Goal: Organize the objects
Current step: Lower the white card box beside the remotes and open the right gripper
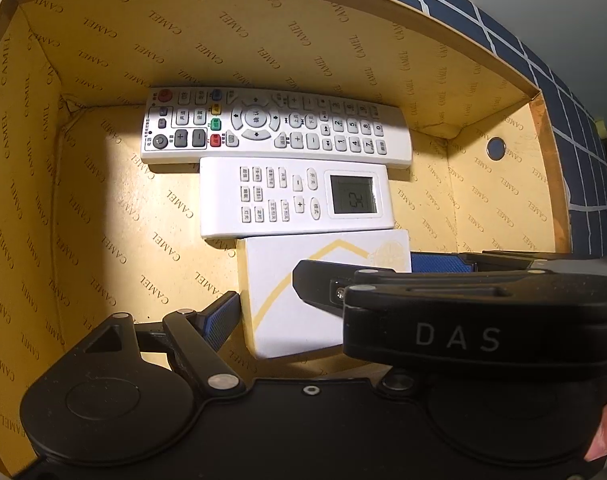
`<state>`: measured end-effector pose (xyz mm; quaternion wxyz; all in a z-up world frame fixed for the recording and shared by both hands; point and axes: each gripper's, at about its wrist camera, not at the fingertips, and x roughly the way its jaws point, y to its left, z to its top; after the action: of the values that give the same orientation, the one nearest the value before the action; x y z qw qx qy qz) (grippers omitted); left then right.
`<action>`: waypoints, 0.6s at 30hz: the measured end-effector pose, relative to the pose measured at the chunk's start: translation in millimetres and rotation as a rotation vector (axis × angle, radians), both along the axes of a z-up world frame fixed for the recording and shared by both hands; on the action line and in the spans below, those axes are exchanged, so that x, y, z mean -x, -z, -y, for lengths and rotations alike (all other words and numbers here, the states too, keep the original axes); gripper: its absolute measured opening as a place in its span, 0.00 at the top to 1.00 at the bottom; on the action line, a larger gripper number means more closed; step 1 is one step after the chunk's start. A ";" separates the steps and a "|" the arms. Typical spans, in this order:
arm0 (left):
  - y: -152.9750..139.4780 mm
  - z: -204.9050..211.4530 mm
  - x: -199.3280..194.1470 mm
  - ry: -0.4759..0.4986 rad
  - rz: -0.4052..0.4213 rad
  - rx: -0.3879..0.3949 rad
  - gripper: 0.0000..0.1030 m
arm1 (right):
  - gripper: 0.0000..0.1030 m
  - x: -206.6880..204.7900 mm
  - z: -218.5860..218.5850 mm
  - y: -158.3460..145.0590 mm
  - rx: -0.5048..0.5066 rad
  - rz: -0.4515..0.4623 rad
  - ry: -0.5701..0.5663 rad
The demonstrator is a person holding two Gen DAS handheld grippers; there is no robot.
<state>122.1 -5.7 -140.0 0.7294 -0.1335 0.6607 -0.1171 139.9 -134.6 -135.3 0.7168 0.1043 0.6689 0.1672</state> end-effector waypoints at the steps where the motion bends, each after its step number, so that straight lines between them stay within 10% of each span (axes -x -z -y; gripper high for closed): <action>1: 0.1 0.5 -0.4 0.000 0.002 -0.002 0.27 | 0.30 -0.3 0.3 0.3 -0.001 -0.001 0.000; 18: -25.1 -7.0 14.3 -0.043 0.040 -0.037 0.25 | 0.30 10.3 1.7 -24.5 0.016 0.082 -0.010</action>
<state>107.8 1.4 -114.9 0.7471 -0.1316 0.6451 -0.0918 129.6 -136.4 -110.7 0.7434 0.0884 0.6409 0.1695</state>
